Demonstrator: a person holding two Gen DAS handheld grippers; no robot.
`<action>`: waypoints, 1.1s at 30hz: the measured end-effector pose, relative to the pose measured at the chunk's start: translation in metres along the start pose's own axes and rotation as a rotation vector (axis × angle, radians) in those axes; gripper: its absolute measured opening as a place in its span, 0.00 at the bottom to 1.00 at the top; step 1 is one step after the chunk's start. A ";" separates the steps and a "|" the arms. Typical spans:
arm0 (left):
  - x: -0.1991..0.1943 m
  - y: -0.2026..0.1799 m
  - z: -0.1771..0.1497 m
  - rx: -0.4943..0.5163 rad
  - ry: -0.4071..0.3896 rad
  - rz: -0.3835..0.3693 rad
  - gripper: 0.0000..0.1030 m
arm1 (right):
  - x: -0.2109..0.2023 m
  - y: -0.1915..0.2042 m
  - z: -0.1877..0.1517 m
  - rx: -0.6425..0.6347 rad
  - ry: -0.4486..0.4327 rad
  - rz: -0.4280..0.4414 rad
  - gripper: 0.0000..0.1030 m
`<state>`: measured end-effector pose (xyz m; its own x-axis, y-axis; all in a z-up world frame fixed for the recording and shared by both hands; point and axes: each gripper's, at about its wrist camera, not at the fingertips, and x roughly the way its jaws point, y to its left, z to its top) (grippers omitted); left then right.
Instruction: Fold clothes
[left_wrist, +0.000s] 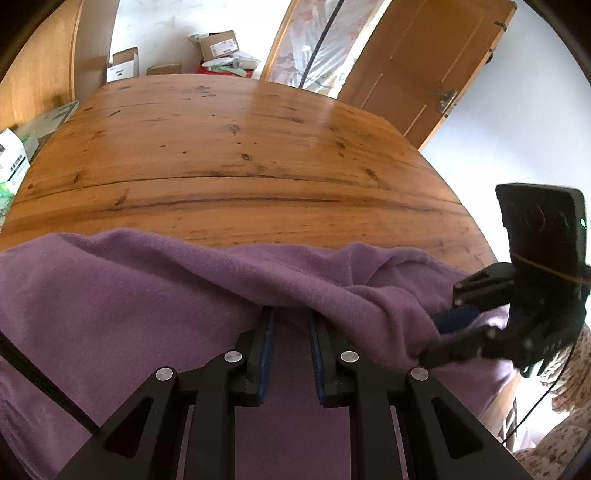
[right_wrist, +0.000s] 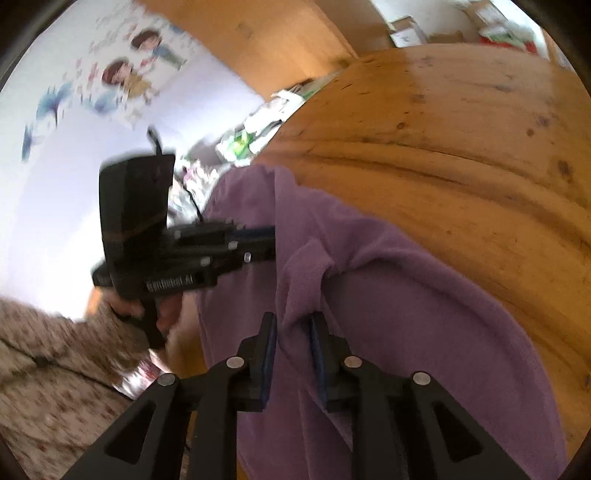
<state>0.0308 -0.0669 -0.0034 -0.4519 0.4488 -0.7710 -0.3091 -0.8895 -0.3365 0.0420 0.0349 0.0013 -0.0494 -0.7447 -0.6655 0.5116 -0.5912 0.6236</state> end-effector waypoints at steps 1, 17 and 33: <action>0.000 0.002 0.001 -0.005 0.000 0.003 0.18 | 0.001 -0.003 0.002 0.021 0.003 0.017 0.28; -0.004 0.023 0.008 -0.065 0.022 -0.013 0.18 | 0.032 -0.031 0.042 0.181 0.010 0.225 0.42; -0.002 0.030 0.008 -0.079 0.024 -0.038 0.18 | -0.017 -0.053 0.061 0.214 -0.251 0.083 0.42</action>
<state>0.0155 -0.0940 -0.0071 -0.4204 0.4810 -0.7694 -0.2586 -0.8763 -0.4065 -0.0365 0.0599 0.0045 -0.2378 -0.8304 -0.5038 0.3325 -0.5570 0.7611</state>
